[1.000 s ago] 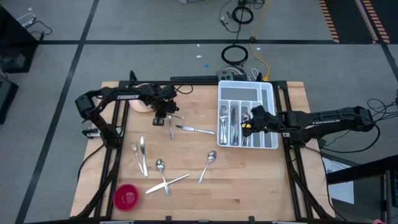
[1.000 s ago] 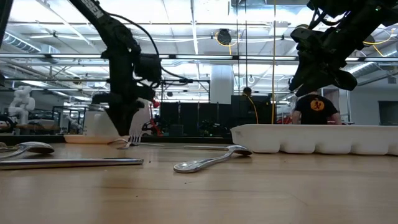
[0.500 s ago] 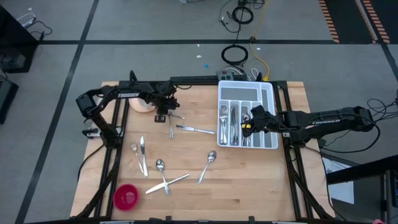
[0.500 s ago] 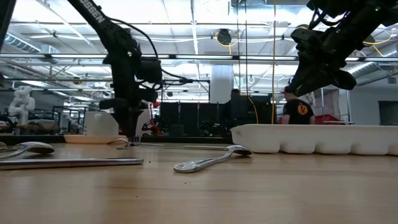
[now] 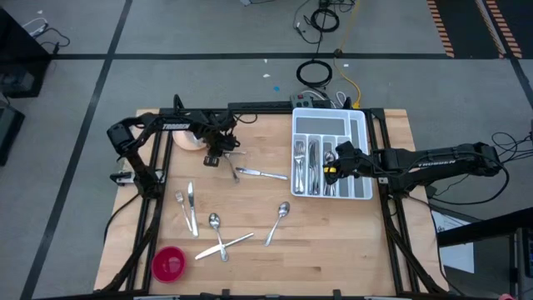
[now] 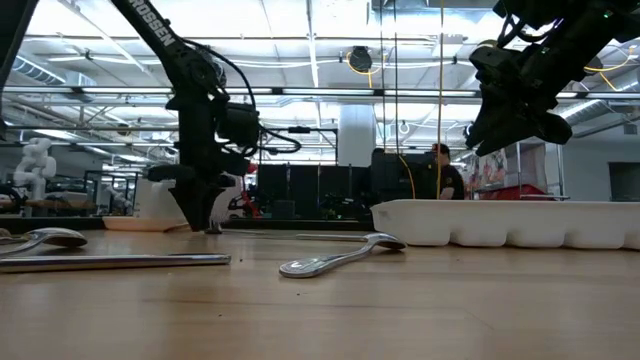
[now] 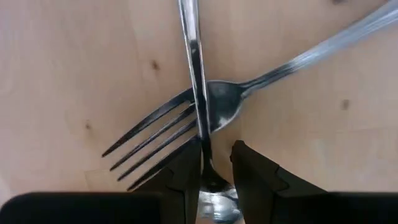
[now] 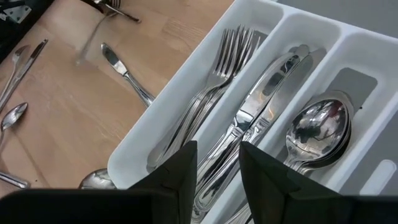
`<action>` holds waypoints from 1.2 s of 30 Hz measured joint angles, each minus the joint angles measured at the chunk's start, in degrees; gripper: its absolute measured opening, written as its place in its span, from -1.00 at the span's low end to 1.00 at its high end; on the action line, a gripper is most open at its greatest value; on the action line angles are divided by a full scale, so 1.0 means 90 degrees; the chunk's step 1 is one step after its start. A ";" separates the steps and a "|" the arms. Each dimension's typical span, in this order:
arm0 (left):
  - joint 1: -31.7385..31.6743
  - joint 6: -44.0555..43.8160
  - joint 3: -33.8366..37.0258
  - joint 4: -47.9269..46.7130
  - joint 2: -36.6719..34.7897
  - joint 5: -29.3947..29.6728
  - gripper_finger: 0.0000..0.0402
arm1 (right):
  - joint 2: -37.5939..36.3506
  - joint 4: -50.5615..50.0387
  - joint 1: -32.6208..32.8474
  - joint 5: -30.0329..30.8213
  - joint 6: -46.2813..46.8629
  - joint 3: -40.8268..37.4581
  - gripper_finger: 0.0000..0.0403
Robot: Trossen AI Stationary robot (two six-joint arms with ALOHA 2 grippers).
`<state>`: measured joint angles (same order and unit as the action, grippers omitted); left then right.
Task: Sort silverware
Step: Put the top silver spoon into the white silverware tray
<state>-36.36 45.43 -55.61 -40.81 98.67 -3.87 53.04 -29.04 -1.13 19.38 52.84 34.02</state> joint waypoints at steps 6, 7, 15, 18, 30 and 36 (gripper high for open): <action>0.0002 0.0017 -0.0017 0.0068 0.0129 0.0217 -0.63 | 0.0000 0.0002 0.0000 0.0000 0.0000 0.0000 -0.45; 0.0003 0.0018 -0.0019 0.0052 0.0139 0.0217 -0.70 | 0.0000 0.0002 0.0000 0.0000 0.0000 0.0000 -0.45; 0.0056 -0.0259 -0.0012 -0.0042 0.0073 0.0278 -0.92 | 0.0000 0.0010 -0.0001 0.0000 0.0000 0.0000 -0.45; 0.0074 -0.0345 -0.0010 -0.0188 0.0035 0.0297 -0.96 | 0.0000 0.0016 -0.0001 0.0000 0.0000 0.0000 -0.45; 0.0293 -0.0771 -0.0060 -0.0698 0.0013 0.0281 -0.96 | 0.0000 0.0070 -0.0002 0.0005 0.0046 0.0000 -0.45; 0.0362 -0.1019 -0.0651 -0.1363 0.0013 -0.0212 -0.98 | 0.0000 0.0070 0.0000 0.0053 0.0008 0.0000 -0.45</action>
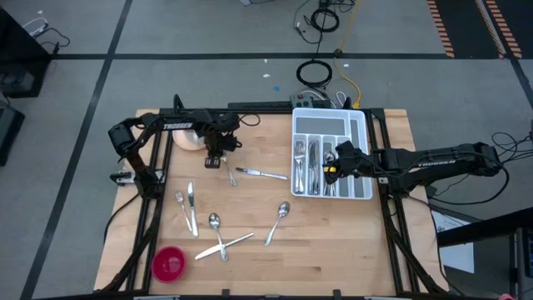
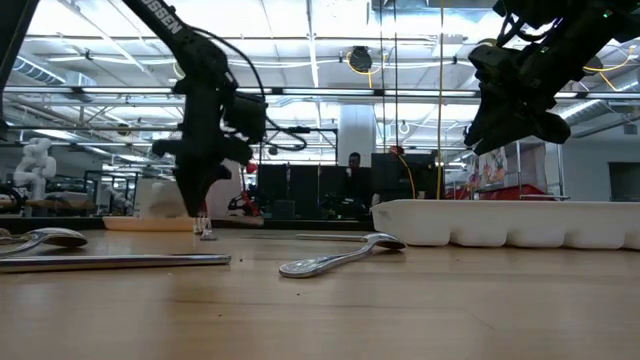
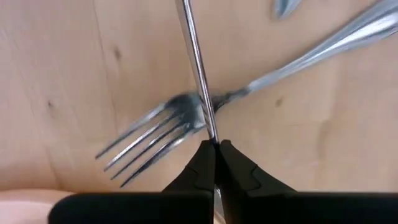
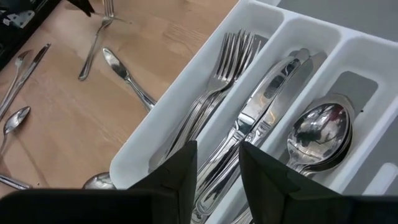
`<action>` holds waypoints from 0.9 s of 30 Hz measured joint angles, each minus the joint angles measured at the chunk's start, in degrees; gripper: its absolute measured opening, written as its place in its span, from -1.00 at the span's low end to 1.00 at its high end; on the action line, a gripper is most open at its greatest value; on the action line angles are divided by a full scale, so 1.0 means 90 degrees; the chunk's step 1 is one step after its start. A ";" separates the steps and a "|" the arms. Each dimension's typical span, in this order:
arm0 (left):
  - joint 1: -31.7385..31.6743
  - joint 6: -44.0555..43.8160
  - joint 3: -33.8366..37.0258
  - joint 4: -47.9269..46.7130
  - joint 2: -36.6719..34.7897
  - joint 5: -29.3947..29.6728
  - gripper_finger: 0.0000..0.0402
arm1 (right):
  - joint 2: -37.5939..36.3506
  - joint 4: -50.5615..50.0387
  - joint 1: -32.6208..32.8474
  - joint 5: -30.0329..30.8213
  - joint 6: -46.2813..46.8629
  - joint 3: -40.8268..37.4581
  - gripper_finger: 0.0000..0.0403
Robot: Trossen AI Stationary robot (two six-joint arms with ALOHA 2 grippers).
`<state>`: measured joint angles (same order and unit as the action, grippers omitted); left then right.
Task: Sort silverware
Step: Put the top silver spoon into the white silverware tray
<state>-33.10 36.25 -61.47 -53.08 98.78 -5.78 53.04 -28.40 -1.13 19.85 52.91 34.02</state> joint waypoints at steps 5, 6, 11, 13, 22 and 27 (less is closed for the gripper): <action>0.0032 -0.0232 -0.0744 -0.0630 -0.0005 -0.0916 -0.98 | 0.0000 0.0021 0.0000 0.0003 -0.0384 0.0000 -0.45; 0.0029 -0.0320 -0.0888 -0.0693 -0.0005 -0.1162 -0.98 | 0.0000 0.0042 -0.0001 0.0003 -0.0472 0.0000 -0.45; 0.0027 -0.0814 -0.1496 -0.0353 -0.0007 -0.2656 -0.98 | 0.0000 0.0192 0.0000 0.0027 -0.0671 0.0000 -0.45; 0.0029 -0.1274 -0.1617 0.0269 -0.0007 -0.3010 -0.98 | 0.0000 0.0281 -0.0002 0.0179 -0.0698 -0.0002 -0.45; 0.0027 -0.4438 -0.1656 0.4736 -0.0007 -0.3285 -0.98 | 0.0002 0.1591 0.0000 0.1611 -0.0963 -0.0002 -0.45; 0.0150 -0.5683 -0.1656 0.7133 -0.0010 -0.3073 -0.98 | 0.0001 0.2381 -0.0010 0.2341 -0.1071 -0.0002 -0.45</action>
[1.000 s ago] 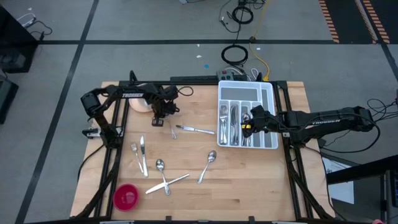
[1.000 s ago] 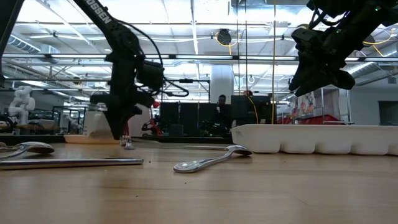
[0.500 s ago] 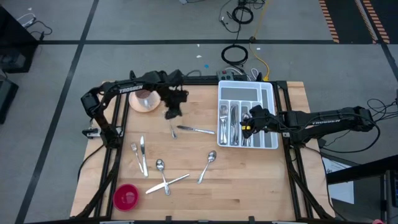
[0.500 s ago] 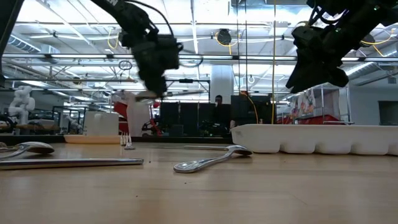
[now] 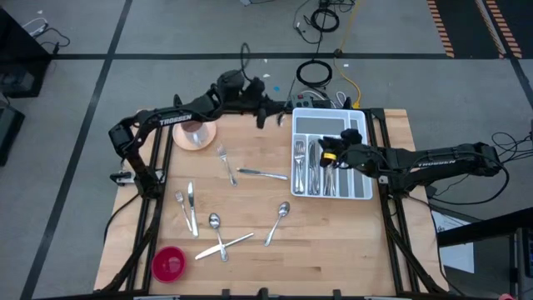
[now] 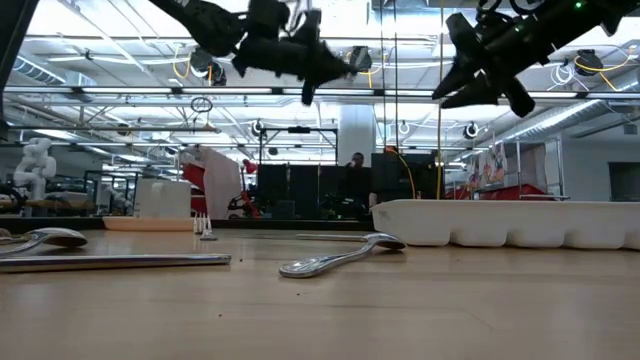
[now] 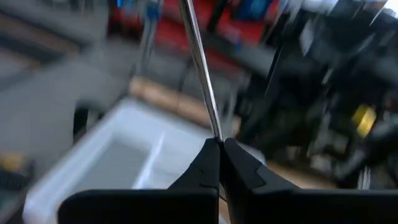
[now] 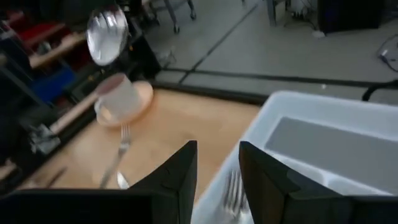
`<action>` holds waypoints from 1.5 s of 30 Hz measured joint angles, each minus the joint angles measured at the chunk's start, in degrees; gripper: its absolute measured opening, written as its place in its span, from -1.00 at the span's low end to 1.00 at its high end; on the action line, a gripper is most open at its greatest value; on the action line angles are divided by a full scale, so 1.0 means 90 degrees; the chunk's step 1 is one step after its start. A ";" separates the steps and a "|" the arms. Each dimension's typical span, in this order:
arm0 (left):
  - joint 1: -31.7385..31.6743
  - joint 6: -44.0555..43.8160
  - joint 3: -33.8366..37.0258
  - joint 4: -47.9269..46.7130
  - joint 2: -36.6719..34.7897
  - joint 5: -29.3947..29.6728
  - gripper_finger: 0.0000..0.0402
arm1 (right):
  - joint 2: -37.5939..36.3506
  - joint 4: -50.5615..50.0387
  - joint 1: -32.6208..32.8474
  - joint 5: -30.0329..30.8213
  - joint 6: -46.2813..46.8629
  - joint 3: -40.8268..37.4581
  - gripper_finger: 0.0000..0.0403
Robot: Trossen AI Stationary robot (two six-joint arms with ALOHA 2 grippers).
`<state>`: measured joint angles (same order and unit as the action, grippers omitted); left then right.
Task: Sort silverware
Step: Put the top silver spoon into the white silverware tray
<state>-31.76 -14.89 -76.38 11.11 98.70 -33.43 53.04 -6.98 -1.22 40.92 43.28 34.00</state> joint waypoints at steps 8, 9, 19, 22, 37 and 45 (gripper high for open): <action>0.0697 -0.0249 0.0025 0.2855 -0.0005 0.1077 -0.98 | 0.0002 0.0853 -0.0209 -0.0083 -0.0358 -0.0002 -0.44; 0.0798 -0.0214 0.0058 0.3186 -0.0010 0.1228 -0.98 | -0.0004 0.1076 -0.0229 -0.0093 -0.0470 -0.0003 -0.44; 0.1504 0.0072 0.0189 0.5848 -0.0022 0.3879 -0.98 | -0.0363 0.4416 -0.0621 -0.0940 -0.1578 -0.0005 -0.42; 0.1583 0.0189 0.0192 0.5831 -0.0007 0.3776 -0.98 | -0.0360 0.5126 -0.0872 -0.1484 -0.1405 -0.0005 -0.32; 0.1966 0.0208 0.0194 0.5800 0.0070 0.3484 -0.95 | 0.0709 0.6229 -0.1378 -0.3073 -0.0101 0.0388 0.08; 0.2044 0.0191 0.0194 0.5824 0.0070 0.3164 -0.94 | 0.1553 0.5812 -0.1656 -0.4614 -0.0191 0.1545 0.06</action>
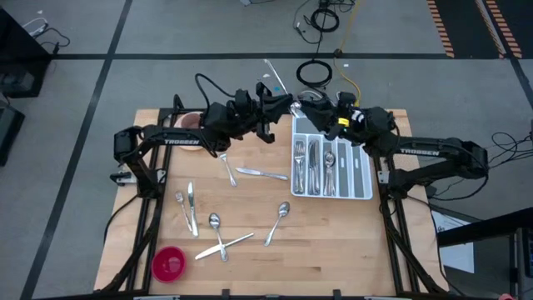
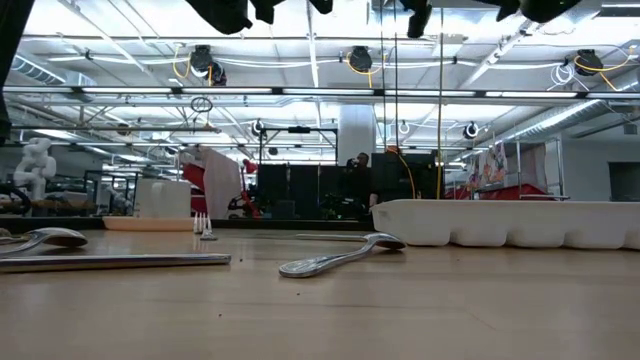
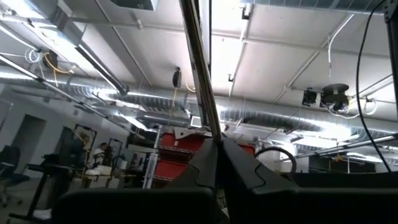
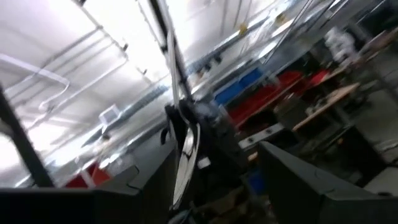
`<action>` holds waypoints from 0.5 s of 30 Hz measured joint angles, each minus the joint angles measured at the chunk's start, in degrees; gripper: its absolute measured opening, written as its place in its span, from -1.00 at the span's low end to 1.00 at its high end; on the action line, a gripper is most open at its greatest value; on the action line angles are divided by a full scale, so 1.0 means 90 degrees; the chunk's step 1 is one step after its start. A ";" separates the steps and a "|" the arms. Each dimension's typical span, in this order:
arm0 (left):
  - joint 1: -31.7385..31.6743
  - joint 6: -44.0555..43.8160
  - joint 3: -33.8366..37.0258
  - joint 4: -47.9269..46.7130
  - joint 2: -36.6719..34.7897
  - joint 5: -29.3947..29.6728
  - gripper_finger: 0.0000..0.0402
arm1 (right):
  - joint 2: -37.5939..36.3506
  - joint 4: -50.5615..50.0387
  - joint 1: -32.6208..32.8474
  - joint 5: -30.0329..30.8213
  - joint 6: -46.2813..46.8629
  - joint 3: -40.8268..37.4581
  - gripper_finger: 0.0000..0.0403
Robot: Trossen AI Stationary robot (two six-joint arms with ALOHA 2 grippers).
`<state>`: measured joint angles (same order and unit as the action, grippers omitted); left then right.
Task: Sort silverware
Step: Put the top silver spoon into the white silverware tray
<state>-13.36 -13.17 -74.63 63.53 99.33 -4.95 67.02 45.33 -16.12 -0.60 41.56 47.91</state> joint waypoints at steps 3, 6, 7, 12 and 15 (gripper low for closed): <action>-0.0003 -0.0005 0.0000 -0.0001 0.0000 -0.0150 -0.94 | 0.0169 -0.0193 0.0002 -0.0312 0.0009 0.0150 0.06; -0.0005 0.0000 0.0000 -0.0010 0.0000 -0.0209 -0.94 | 0.0243 -0.0199 0.0011 -0.0311 0.0096 0.0153 0.06; -0.0007 0.0005 0.0000 -0.0010 0.0000 -0.0208 -0.94 | 0.0253 -0.0195 0.0010 -0.0310 0.0097 0.0155 0.05; -0.0019 0.0015 0.0000 -0.0026 0.0000 -0.0206 -0.94 | 0.0247 -0.0190 0.0012 -0.0294 0.0004 0.0157 -0.12; -0.0027 0.0023 0.0000 -0.0114 0.0000 -0.0189 -0.94 | 0.0234 -0.0190 0.0010 -0.0307 -0.0060 0.0157 -0.44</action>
<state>-13.61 -12.96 -74.63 62.51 99.33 -6.66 69.12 43.62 -16.03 -3.36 41.02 49.32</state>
